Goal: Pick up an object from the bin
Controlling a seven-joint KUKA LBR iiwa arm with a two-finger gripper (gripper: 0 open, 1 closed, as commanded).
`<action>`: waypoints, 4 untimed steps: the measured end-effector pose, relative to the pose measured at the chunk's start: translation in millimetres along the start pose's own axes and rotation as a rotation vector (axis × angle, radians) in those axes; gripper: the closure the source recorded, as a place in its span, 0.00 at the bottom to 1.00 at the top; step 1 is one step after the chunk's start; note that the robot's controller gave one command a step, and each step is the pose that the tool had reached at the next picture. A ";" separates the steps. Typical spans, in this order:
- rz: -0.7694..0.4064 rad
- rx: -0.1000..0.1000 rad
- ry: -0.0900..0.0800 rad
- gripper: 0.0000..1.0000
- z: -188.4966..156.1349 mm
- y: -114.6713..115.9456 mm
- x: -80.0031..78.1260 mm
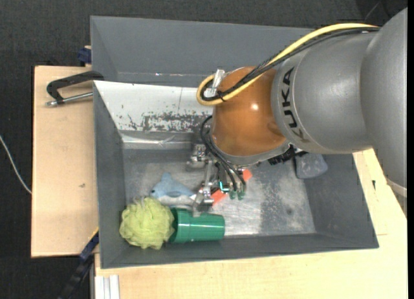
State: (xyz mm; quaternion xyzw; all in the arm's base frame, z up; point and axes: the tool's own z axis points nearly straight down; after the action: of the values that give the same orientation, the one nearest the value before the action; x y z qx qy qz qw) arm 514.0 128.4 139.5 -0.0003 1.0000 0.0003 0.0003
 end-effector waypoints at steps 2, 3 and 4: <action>-0.058 -0.006 -0.027 0.00 11.1 -12.5 -1.0; -0.209 0.000 -0.011 0.00 33.7 -23.7 4.8; -0.125 -0.003 -0.007 0.00 59.8 -64.5 -18.4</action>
Offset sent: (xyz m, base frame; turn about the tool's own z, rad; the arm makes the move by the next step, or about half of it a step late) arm -0.0202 -0.0503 -0.0664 -0.1662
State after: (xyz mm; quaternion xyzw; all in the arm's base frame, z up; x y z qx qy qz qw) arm 532.5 63.9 79.7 -0.0627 0.9980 0.0017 0.0039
